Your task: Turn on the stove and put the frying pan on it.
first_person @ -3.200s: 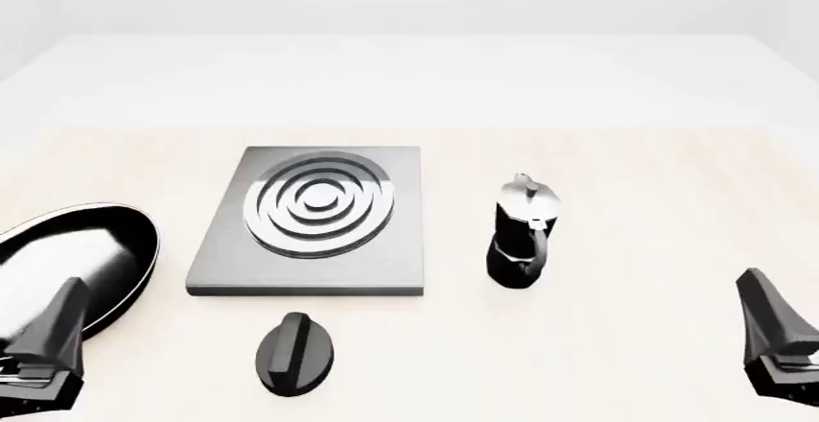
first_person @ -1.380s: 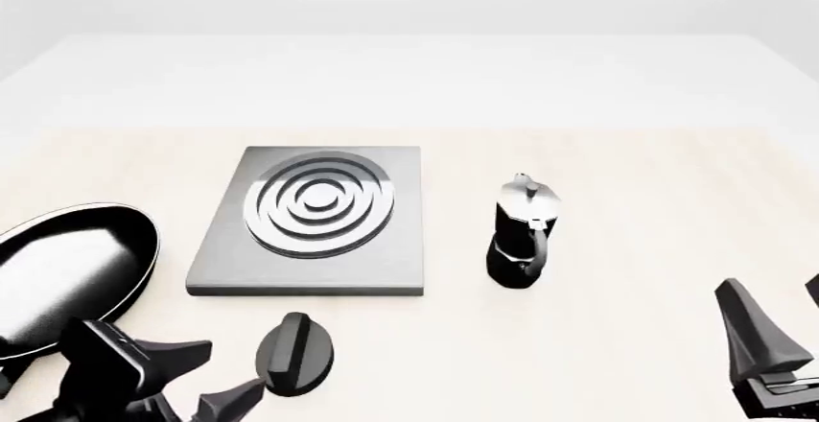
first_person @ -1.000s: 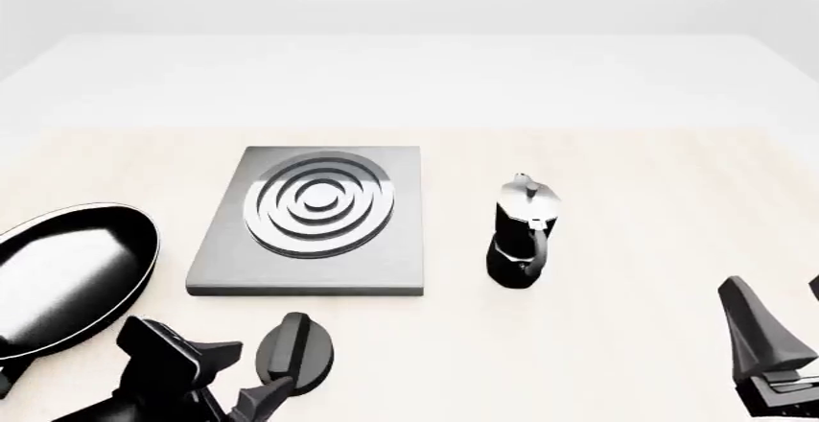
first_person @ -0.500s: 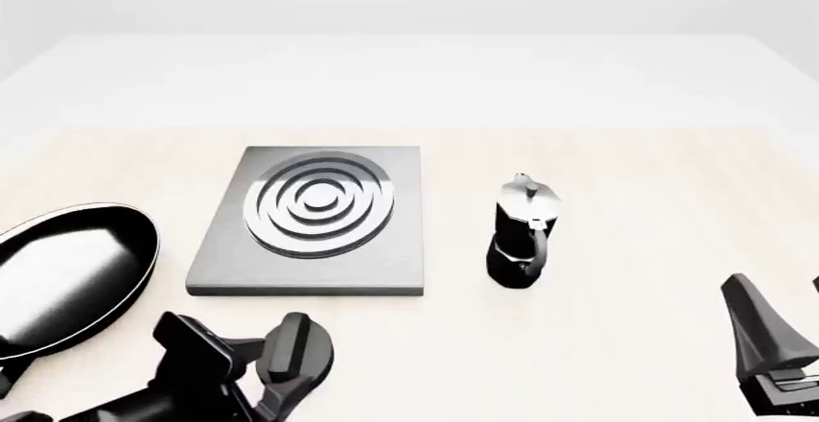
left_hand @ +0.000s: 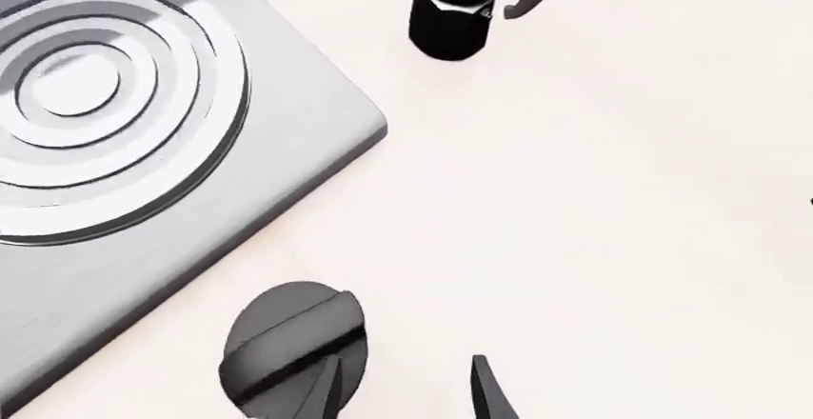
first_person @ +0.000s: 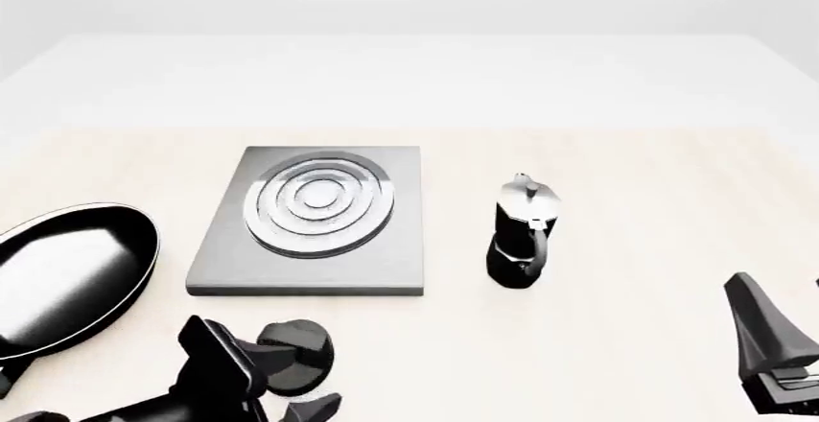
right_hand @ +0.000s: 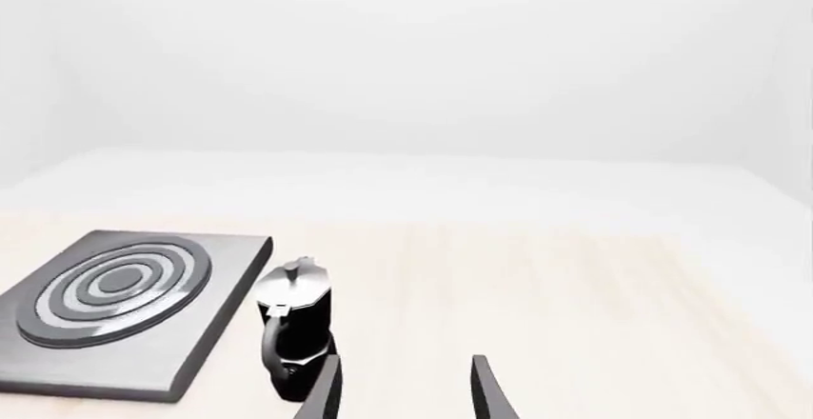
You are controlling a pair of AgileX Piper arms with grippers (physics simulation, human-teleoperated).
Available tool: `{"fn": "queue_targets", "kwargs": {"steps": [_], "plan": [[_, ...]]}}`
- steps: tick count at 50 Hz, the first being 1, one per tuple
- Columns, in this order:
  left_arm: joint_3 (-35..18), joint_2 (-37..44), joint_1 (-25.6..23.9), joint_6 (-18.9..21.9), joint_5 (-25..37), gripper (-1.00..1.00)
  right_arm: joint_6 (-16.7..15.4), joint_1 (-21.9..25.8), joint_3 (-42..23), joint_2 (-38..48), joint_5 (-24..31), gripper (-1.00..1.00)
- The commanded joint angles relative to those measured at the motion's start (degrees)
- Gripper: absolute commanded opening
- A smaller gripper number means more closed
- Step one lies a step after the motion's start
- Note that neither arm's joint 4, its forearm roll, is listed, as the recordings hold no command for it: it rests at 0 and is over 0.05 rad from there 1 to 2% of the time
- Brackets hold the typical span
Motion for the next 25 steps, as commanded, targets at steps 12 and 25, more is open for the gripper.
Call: {"fn": "queue_targets", "kwargs": {"steps": [12, 25], "plan": [[-7.39, -19.21, -9.11, -1.39, 20.55, 1.0, 0.63, -0.19, -0.23, -0.02, 0.04, 1.0], [-10.46, -29.79, -8.37, -0.96, 32.25, 1.0, 1.01, 0.05, -0.74, -0.03, -0.01, 1.0]]}}
